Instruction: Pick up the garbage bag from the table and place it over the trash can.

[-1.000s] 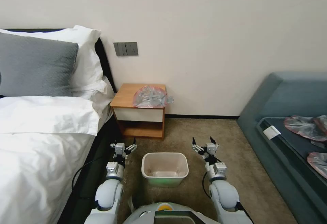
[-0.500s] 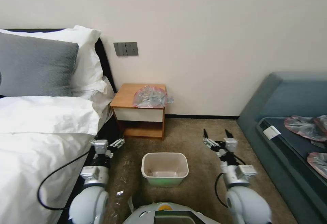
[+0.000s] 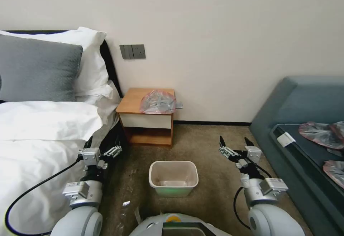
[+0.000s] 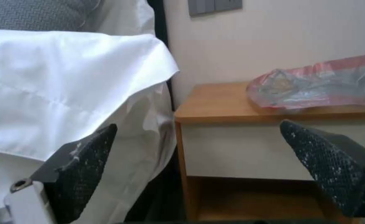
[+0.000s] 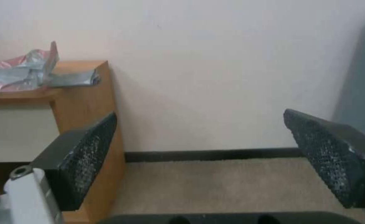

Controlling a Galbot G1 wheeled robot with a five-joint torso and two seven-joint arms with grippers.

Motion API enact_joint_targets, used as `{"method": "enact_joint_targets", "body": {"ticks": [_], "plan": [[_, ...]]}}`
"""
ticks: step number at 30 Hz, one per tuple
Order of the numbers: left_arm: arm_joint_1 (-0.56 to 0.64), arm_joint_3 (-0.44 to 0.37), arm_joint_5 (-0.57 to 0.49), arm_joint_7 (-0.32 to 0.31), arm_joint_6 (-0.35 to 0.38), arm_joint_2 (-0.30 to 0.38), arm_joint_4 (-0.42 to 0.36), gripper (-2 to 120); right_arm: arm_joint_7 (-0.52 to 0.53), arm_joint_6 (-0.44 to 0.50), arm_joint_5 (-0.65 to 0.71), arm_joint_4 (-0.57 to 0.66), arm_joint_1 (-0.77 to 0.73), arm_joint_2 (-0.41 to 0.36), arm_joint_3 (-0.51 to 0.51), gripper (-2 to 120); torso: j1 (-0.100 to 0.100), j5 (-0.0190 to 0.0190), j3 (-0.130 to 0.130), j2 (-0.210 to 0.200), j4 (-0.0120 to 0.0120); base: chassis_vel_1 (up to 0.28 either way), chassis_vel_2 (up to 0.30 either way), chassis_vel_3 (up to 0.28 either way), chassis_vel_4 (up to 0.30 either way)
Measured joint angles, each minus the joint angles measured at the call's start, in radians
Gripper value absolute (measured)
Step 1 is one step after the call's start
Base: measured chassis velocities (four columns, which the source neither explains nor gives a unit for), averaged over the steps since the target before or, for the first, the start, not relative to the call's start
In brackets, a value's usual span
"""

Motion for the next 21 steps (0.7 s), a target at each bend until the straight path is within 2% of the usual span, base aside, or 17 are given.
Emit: {"method": "enact_joint_targets", "body": {"ticks": [3, 4, 5, 7, 16, 21], "plan": [[0.007, 0.012, -0.055, 0.016, 0.02, 0.03, 0.002, 100, 0.0, -0.042, 0.118, -0.003, -0.009, -0.015, 0.0, 100, 0.0, 0.0001, 0.0, 0.0, 0.0005, 0.0, 0.0, 0.0, 0.0], [0.007, 0.012, -0.055, 0.016, 0.02, 0.03, 0.002, 100, 0.0, -0.042, 0.118, -0.003, -0.009, -0.015, 0.0, 100, 0.0, 0.0001, 0.0, 0.0, 0.0005, 0.0, 0.0, 0.0, 0.0], [0.011, 0.026, -0.098, 0.033, 0.034, 0.057, 0.003, 100, 0.004, -0.039, 0.146, -0.003, -0.009, -0.021, -0.002, 100, 0.0, 0.0, 0.0, 0.0, -0.0004, 0.0, 0.0, 0.0, 0.0], [0.013, 0.035, -0.127, 0.045, 0.044, 0.075, 0.004, 100, 0.012, -0.023, 0.166, -0.004, -0.008, -0.027, -0.009, 100, 0.0, 0.0, 0.0, 0.0, -0.0003, 0.0, 0.0, 0.0, 0.0], [0.016, 0.041, -0.129, 0.038, 0.046, 0.084, 0.006, 100, 0.046, 0.001, 0.165, -0.006, 0.014, -0.036, -0.022, 100, 0.0, 0.0, 0.0, 0.0, 0.0001, 0.0, 0.0, 0.0, 0.0], [0.023, 0.046, -0.112, 0.014, 0.041, 0.091, 0.007, 100, 0.075, 0.02, 0.28, -0.007, 0.042, -0.048, -0.059, 100, 0.0, -0.0001, 0.0, 0.0, -0.0002, 0.0, 0.0, 0.0, 0.0]]}}
